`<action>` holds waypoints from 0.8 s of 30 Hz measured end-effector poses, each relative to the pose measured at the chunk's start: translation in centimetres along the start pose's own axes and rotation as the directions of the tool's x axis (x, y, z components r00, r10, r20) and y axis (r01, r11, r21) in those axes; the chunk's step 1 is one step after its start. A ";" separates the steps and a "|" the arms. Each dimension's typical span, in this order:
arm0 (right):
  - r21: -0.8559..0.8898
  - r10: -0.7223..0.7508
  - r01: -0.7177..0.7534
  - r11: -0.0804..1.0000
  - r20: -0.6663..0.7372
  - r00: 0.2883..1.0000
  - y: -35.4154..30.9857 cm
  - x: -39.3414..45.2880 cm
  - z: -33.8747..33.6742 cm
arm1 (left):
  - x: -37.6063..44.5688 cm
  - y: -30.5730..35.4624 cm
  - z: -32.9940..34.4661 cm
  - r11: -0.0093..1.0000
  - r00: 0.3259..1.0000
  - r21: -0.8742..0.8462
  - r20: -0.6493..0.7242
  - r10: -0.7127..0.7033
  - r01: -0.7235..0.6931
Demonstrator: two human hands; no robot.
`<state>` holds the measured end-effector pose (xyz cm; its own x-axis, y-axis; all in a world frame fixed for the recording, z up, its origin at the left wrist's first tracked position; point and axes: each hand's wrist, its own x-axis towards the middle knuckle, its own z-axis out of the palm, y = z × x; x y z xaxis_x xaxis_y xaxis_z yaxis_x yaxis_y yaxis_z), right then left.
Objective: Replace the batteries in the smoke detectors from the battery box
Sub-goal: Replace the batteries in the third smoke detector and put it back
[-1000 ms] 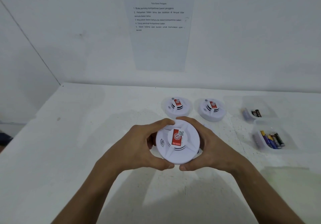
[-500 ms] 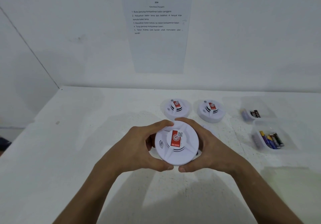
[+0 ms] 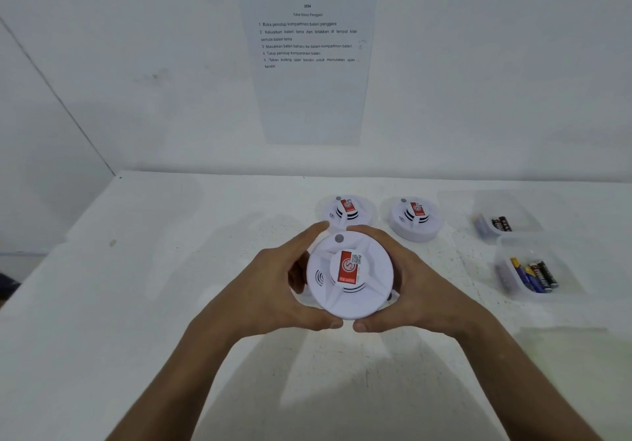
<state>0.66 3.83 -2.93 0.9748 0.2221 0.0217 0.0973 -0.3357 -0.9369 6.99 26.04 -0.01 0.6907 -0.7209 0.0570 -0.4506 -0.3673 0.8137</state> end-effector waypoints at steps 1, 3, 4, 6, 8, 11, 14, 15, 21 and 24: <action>0.003 0.001 -0.001 1.000 0.003 1.000 0.0 0.0 0.0 | 0.1 0.0 0.0 1.000 1.000 -0.004 0.007 0.010 -0.010; 0.007 -0.002 0.002 1.000 0.005 1.000 0.0 -0.1 0.0 | 0.1 0.2 0.0 1.000 1.000 -0.004 0.014 0.028 -0.028; 0.006 -0.005 0.005 1.000 0.004 1.000 0.0 -0.1 0.0 | 0.1 0.2 0.0 1.000 0.999 -0.007 0.015 0.030 -0.030; 0.005 -0.008 0.008 1.000 0.000 1.000 0.1 -0.1 0.0 | 0.1 0.2 0.0 0.999 0.999 -0.016 0.016 0.028 -0.028; 0.014 -0.003 0.003 1.000 0.001 1.000 0.0 -0.1 0.1 | 0.1 0.1 0.0 0.999 0.999 -0.026 0.021 0.026 -0.026; 0.018 0.002 -0.002 1.000 -0.001 1.000 0.0 0.0 0.1 | 0.2 0.0 0.1 0.999 1.000 -0.033 0.017 0.026 -0.025; 0.025 0.006 -0.006 1.000 0.001 1.000 0.1 -0.1 0.2 | 0.2 0.0 0.1 0.999 1.000 -0.035 0.014 0.024 -0.023; 0.027 0.009 -0.009 1.000 0.000 1.000 0.2 -0.1 0.2 | 0.2 0.0 0.1 0.999 1.000 -0.037 0.014 0.021 -0.021; 0.004 0.022 -0.022 1.000 -0.022 1.000 0.4 0.0 0.3 | 0.3 0.2 0.2 0.998 1.000 -0.060 0.011 0.020 -0.019; 0.022 0.020 -0.020 1.000 -0.014 1.000 0.3 -0.1 0.1 | 0.4 0.0 0.2 0.998 1.000 -0.067 0.012 0.016 -0.015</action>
<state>0.61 3.82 -3.26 0.9793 0.2022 0.0076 0.0733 -0.3196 -0.9447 7.16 25.58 -0.13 0.6766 -0.7336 0.0630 -0.4222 -0.3165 0.8494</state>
